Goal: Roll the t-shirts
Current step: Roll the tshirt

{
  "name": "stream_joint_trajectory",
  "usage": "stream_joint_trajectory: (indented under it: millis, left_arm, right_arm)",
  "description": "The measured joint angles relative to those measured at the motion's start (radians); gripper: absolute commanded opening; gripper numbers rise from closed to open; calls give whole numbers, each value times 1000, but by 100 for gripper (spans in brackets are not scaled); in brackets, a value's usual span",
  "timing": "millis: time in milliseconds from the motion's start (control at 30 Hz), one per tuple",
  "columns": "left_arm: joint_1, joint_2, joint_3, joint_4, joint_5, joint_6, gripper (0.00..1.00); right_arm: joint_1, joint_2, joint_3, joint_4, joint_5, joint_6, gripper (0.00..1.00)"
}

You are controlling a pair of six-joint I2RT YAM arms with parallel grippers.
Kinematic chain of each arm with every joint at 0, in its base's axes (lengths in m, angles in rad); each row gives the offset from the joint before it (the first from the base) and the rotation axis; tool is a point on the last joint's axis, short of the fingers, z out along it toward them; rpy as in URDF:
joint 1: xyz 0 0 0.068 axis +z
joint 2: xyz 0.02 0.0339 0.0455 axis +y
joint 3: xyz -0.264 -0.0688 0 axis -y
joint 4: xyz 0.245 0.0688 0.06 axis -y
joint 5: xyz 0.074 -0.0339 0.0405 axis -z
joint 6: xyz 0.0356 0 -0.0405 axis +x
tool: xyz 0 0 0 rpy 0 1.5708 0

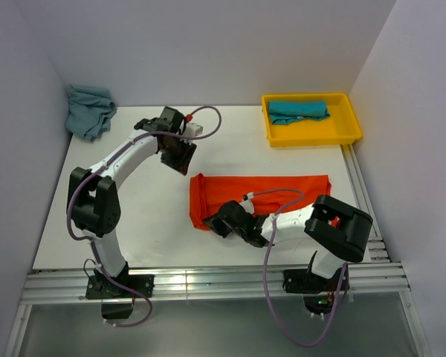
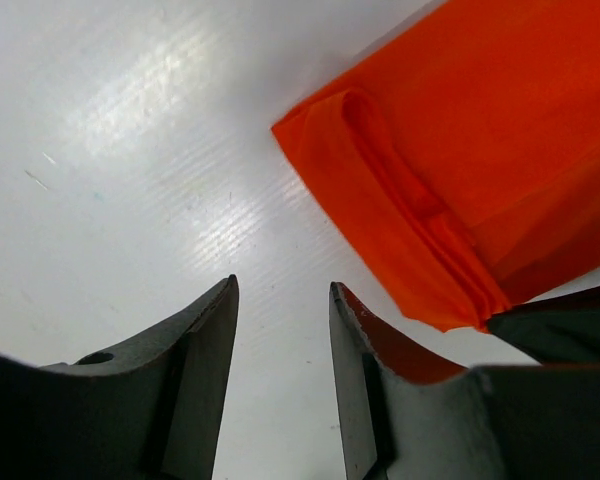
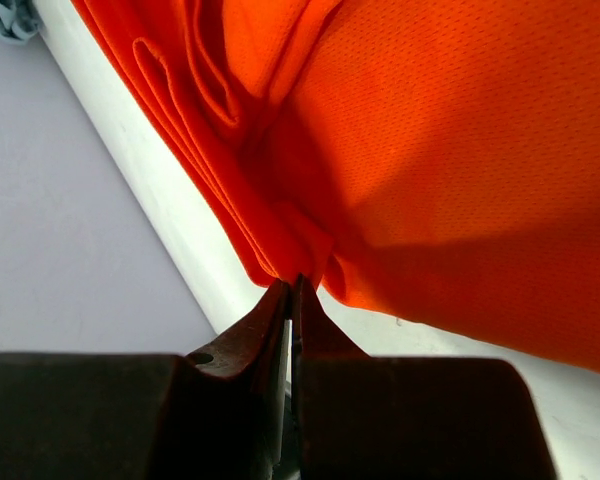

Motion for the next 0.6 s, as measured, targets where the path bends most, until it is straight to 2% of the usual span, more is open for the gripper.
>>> stream_joint_trajectory:
  millis: [200, 600]
  left_arm:
    - [14, -1, -170, 56, 58, -1, 48]
    - [3, 64, -266, 201, 121, -8, 52]
  right_arm:
    - [0, -7, -2, 1, 3, 8, 0]
    - [0, -7, -2, 0, 3, 19, 0]
